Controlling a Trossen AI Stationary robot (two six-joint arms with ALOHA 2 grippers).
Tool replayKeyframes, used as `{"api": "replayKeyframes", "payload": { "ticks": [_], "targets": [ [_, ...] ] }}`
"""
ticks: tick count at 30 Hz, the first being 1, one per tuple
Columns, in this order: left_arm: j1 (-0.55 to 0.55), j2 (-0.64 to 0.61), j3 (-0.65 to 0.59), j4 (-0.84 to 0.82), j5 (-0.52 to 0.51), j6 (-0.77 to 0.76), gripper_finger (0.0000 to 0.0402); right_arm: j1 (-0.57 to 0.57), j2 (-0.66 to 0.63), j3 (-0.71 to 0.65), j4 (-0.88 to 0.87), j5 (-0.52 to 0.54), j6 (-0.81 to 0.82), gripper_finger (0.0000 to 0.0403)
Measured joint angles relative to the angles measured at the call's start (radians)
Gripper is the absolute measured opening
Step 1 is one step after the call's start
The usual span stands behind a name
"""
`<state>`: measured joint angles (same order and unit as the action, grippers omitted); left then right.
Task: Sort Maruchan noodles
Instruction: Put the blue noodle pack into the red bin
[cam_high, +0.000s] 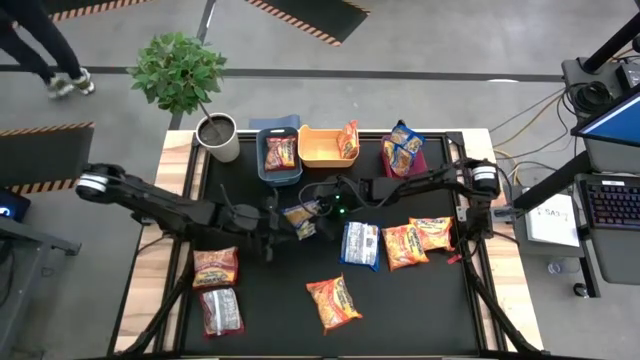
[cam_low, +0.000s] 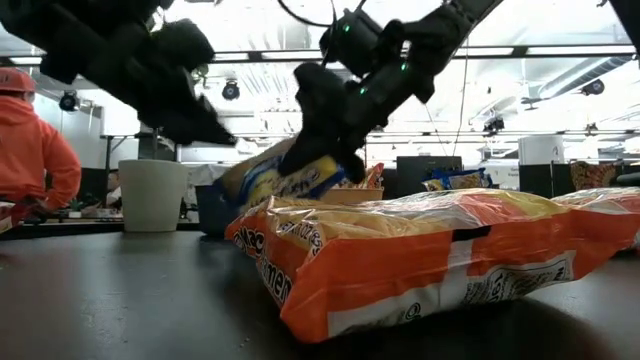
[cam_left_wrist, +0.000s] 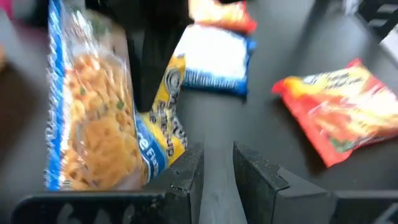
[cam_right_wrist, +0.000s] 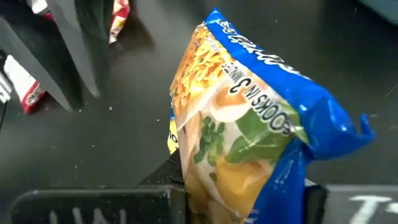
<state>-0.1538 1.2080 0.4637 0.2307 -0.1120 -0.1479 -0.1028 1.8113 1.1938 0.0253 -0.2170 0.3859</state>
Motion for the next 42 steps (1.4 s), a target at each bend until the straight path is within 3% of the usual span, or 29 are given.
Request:
{"api": "replayKeyframes", "payload": {
  "ticks": [7,13,16,20,25,28,37,42],
  "targets": [
    [-0.001,-0.172,0.0,-0.016,-0.001,0.073,0.0068,0.0,-0.148,0.002,-0.157,0.007,-0.054,0.0059],
    [-0.001,-0.226,0.0,-0.026,-0.004,0.088,0.0068,-0.014,-0.303,0.022,-0.332,0.025,-0.113,0.0059],
    [-0.001,-0.226,0.0,-0.025,-0.007,0.092,0.0068,-0.024,-0.376,0.05,-0.481,0.134,-0.149,0.0059],
    [-0.001,-0.215,0.0,-0.025,-0.009,0.092,0.0068,-0.04,-0.439,0.121,-0.739,0.357,-0.247,0.0059],
    [0.0,-0.216,0.0,-0.018,-0.01,0.106,0.0068,-0.085,-0.457,0.205,-1.05,0.617,-0.427,0.0059],
    [0.0,-0.218,0.0,-0.009,-0.011,0.106,0.0068,-0.131,-0.45,0.213,-1.18,0.714,-0.514,0.0059],
    [0.0,-0.219,0.0,-0.01,-0.011,0.105,0.0068,-0.286,-0.379,0.148,-1.268,0.697,-0.749,0.0059],
    [0.0,-0.218,0.0,-0.012,-0.012,0.102,0.0068,-0.342,-0.314,0.135,-1.27,0.653,-0.786,0.0059]
  ]
}}
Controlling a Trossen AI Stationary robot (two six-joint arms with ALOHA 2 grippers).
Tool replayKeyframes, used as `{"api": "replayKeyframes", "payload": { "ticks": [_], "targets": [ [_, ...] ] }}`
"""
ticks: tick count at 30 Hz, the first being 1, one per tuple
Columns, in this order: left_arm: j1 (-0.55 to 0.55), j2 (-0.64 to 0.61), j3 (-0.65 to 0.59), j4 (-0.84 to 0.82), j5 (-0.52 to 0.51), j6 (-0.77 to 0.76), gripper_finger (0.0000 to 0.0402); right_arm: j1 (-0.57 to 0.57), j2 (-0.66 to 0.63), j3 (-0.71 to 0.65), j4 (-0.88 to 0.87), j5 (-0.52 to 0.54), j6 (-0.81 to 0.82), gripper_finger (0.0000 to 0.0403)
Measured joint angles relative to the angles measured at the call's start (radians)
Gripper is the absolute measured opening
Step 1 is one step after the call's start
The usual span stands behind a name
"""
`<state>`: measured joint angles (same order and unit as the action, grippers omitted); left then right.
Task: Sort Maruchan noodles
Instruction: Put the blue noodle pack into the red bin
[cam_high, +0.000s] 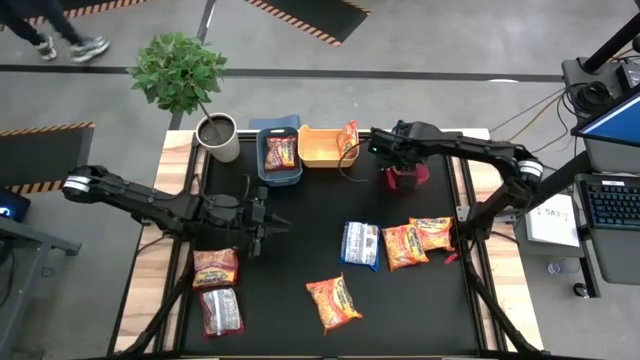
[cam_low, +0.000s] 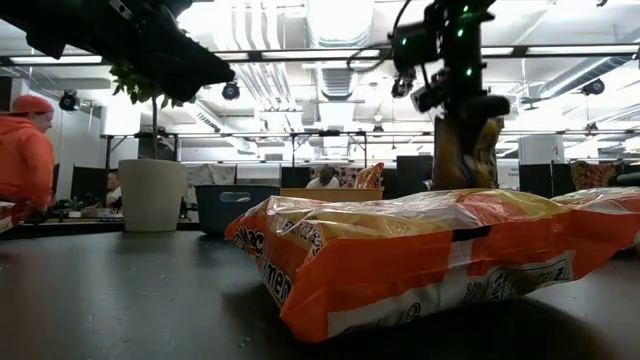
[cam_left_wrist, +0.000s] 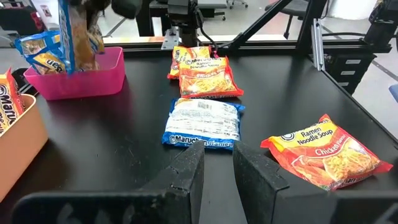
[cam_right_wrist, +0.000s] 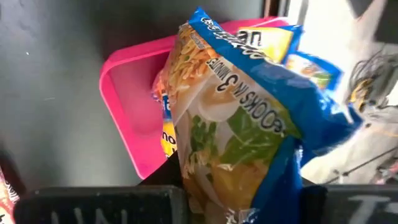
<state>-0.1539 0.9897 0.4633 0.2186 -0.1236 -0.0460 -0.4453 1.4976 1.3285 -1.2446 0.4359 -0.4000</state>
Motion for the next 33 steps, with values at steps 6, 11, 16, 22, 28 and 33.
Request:
{"api": "replayKeyframes", "payload": {
  "ticks": [6,11,16,22,28,33],
  "targets": [
    [0.0,0.013,0.0,-0.002,0.0,-0.003,0.0068,-0.037,0.091,0.0,-0.004,0.002,0.02,0.0059],
    [0.0,0.029,0.0,-0.002,0.0,-0.004,0.0068,-0.042,0.153,0.0,-0.026,0.012,0.01,0.0059],
    [0.0,0.046,0.0,-0.004,0.0,-0.004,0.0068,-0.042,0.161,0.021,-0.085,0.011,0.023,0.0059],
    [0.0,0.055,0.0,-0.004,0.0,0.001,0.0068,-0.042,0.124,0.054,-0.147,0.01,0.033,0.0059],
    [0.0,0.055,0.0,-0.002,0.0,0.002,0.0068,-0.042,0.099,0.055,-0.155,0.001,0.043,0.0059],
    [0.0,0.055,0.0,-0.002,0.0,0.003,0.0068,-0.042,0.108,0.052,-0.154,-0.009,0.048,0.0058]
  ]
}}
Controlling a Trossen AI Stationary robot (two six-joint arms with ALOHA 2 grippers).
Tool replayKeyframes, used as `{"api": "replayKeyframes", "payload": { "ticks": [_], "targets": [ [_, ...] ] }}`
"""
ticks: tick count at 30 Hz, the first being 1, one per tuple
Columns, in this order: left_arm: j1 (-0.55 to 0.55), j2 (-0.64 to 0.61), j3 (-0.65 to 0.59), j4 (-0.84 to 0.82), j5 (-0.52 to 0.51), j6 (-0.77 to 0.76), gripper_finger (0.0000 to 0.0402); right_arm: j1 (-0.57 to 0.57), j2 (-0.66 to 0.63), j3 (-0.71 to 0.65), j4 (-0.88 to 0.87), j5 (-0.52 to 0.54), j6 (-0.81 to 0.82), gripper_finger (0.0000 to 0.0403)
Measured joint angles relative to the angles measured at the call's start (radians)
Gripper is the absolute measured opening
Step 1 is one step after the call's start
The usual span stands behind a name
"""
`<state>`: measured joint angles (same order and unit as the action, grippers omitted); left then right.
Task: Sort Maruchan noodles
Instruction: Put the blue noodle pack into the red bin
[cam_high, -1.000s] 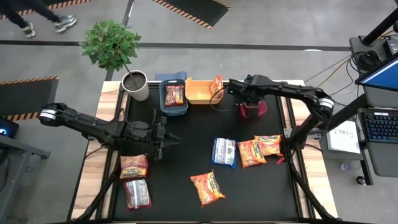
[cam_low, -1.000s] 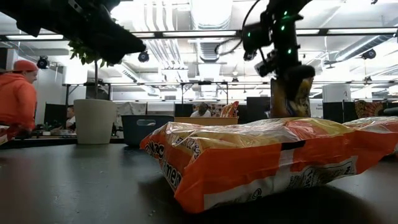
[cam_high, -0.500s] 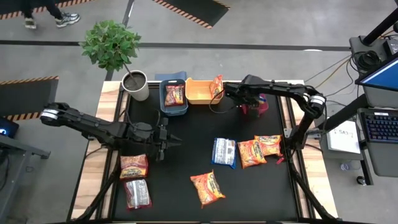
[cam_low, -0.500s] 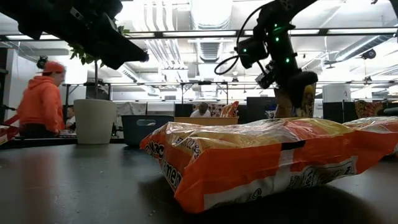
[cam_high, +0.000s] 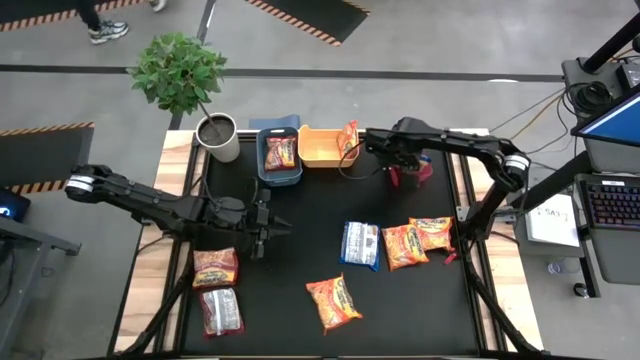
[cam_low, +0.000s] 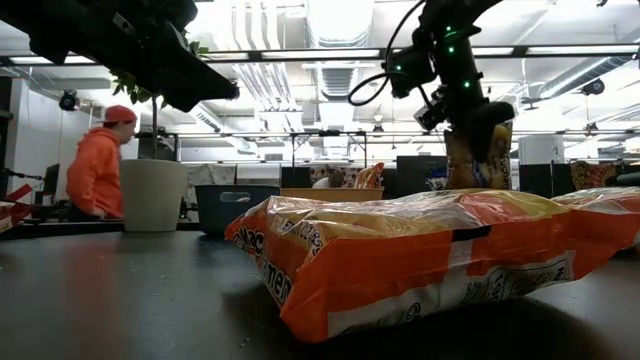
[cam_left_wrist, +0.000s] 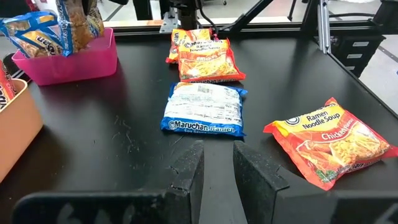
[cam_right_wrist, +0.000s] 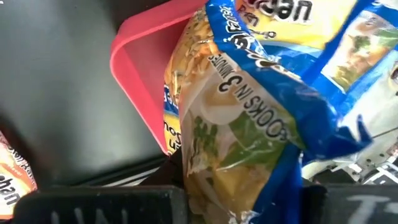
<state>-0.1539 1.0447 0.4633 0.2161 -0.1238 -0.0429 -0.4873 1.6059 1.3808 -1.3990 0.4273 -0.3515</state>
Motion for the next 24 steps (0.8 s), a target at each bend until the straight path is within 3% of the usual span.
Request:
{"api": "replayKeyframes", "payload": {
  "ticks": [4,12,24],
  "targets": [
    [0.0,0.0,0.0,0.0,0.0,0.0,0.0068,0.0,0.018,-0.001,-0.007,-0.015,-0.007,0.0058],
    [0.0,0.0,0.0,-0.003,0.0,0.0,0.0068,-0.002,-0.009,0.024,-0.115,0.083,-0.055,0.0059],
    [0.0,0.0,0.0,-0.003,0.0,0.0,0.0068,-0.002,-0.018,-0.016,0.011,-0.004,-0.195,0.0059]
  ]
}}
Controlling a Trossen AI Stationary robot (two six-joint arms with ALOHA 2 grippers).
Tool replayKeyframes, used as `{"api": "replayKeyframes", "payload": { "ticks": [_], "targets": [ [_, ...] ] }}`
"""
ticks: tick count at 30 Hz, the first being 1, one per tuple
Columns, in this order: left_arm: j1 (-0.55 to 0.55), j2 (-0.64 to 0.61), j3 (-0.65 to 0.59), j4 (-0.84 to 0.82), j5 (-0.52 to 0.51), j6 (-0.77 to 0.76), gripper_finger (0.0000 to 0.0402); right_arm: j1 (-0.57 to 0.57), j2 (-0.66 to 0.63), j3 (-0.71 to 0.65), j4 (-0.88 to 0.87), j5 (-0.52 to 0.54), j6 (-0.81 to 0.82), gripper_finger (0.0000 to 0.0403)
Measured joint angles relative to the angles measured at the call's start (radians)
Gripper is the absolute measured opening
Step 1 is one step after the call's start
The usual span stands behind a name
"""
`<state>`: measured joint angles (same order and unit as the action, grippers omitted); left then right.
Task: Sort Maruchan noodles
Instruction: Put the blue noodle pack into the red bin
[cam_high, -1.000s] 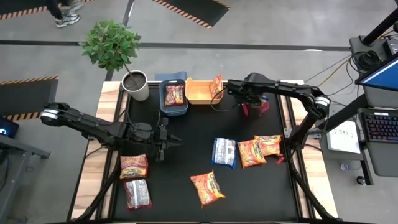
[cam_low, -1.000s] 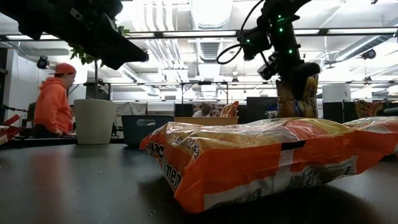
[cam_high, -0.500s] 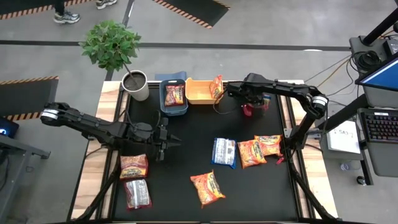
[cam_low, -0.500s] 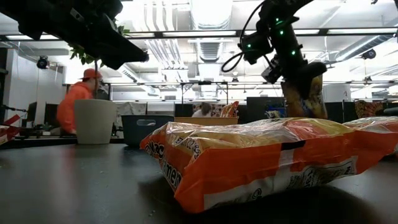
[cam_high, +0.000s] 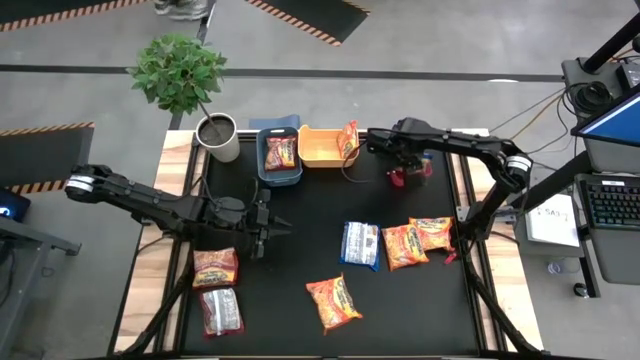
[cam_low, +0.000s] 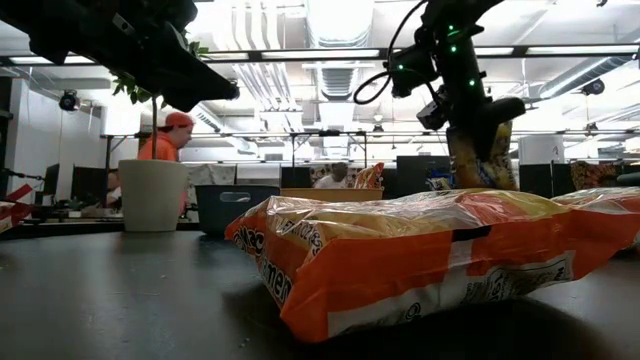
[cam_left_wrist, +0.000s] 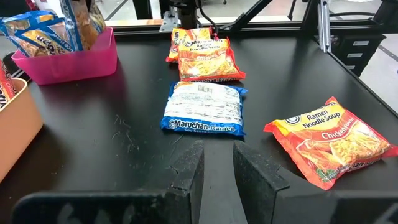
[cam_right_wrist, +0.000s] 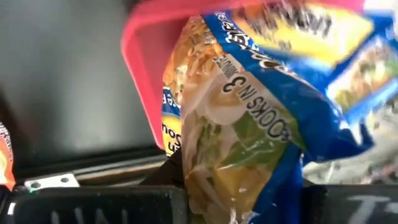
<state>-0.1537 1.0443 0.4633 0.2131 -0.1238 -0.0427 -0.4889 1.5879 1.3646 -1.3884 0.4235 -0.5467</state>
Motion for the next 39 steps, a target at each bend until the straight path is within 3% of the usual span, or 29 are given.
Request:
{"api": "replayKeyframes", "payload": {
  "ticks": [14,21,30,39],
  "targets": [
    [0.0,0.0,0.0,0.0,0.0,0.0,0.0068,-0.001,0.0,-0.048,0.051,-0.009,-0.126,0.0061],
    [0.0,0.0,0.0,0.0,0.0,-0.003,0.0068,-0.001,0.0,-0.05,0.067,-0.012,-0.124,0.0106],
    [0.0,0.0,0.0,0.0,0.0,-0.01,0.0068,-0.001,-0.002,-0.042,0.055,0.006,-0.045,0.0162],
    [0.0,0.0,0.0,0.009,0.0,-0.056,0.0068,0.015,-0.012,0.067,-0.028,-0.012,0.08,0.0166]
  ]
}}
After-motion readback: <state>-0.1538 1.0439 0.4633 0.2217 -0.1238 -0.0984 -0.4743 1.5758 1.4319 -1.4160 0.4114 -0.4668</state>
